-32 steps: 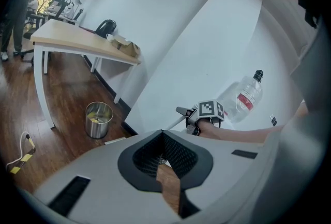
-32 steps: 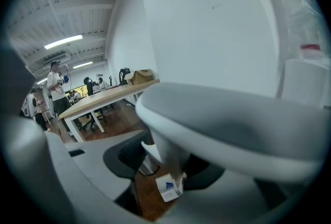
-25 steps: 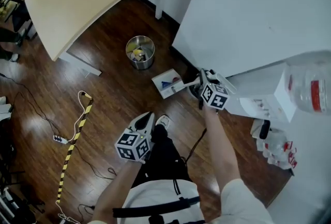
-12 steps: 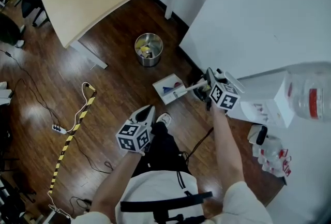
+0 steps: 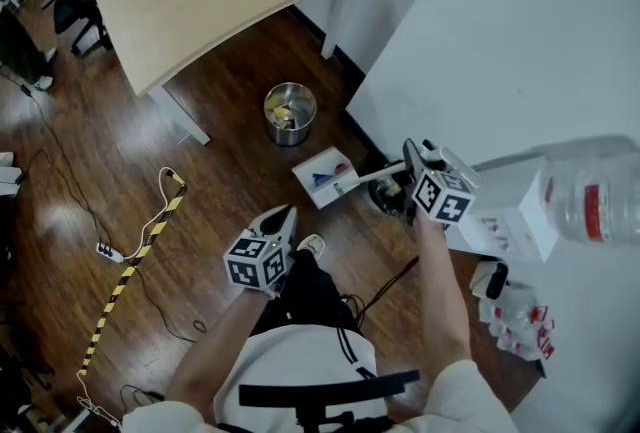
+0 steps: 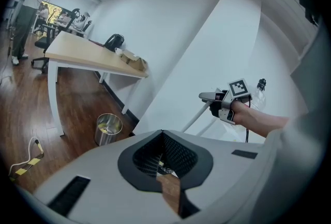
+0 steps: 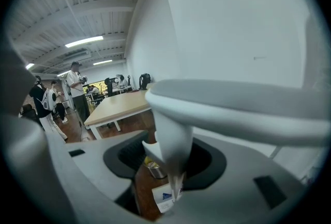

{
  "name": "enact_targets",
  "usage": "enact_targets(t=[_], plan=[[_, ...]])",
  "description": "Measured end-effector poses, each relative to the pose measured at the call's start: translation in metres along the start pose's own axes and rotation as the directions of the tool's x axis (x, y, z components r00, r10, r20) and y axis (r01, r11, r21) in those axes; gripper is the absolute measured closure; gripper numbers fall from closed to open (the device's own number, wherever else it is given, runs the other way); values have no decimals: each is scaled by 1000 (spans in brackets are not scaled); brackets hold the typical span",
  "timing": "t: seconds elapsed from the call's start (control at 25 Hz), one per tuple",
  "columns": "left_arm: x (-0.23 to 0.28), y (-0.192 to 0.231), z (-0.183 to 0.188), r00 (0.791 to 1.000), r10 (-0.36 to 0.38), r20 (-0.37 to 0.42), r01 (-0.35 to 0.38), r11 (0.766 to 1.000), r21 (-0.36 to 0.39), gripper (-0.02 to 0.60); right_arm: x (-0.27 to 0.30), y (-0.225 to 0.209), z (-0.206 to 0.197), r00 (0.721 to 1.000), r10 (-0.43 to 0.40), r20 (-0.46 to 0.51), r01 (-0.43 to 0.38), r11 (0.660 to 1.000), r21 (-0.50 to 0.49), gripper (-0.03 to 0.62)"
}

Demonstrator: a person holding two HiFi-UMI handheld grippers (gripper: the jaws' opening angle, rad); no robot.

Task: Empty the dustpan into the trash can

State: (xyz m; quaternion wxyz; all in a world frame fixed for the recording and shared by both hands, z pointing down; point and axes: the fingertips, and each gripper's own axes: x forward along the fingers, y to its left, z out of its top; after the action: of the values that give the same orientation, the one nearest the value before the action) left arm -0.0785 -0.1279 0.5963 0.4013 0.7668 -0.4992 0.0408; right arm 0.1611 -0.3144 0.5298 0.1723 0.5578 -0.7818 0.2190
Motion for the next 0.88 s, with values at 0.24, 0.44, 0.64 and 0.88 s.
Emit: enact_targets(t=[0.24,0.44,0.64,0.88], plan=[[4,-1,12,1000,9,5,-9,1000,16,592,-12,6,44,998,13,56,-12,1000,-18,382],[15,0,33,1000,21,18,-21,999,33,593,-7,19,74,997,68,45,-65,996,-61,382],[25,-4,48,999,22,24,-23,998,50,594,-14,20,109,989,131,71,-124,988,-89,382],[37,-9,50,999,41,12,-42,997,58,593,-17,21,134,977,204,67,-195,973,-122,384]])
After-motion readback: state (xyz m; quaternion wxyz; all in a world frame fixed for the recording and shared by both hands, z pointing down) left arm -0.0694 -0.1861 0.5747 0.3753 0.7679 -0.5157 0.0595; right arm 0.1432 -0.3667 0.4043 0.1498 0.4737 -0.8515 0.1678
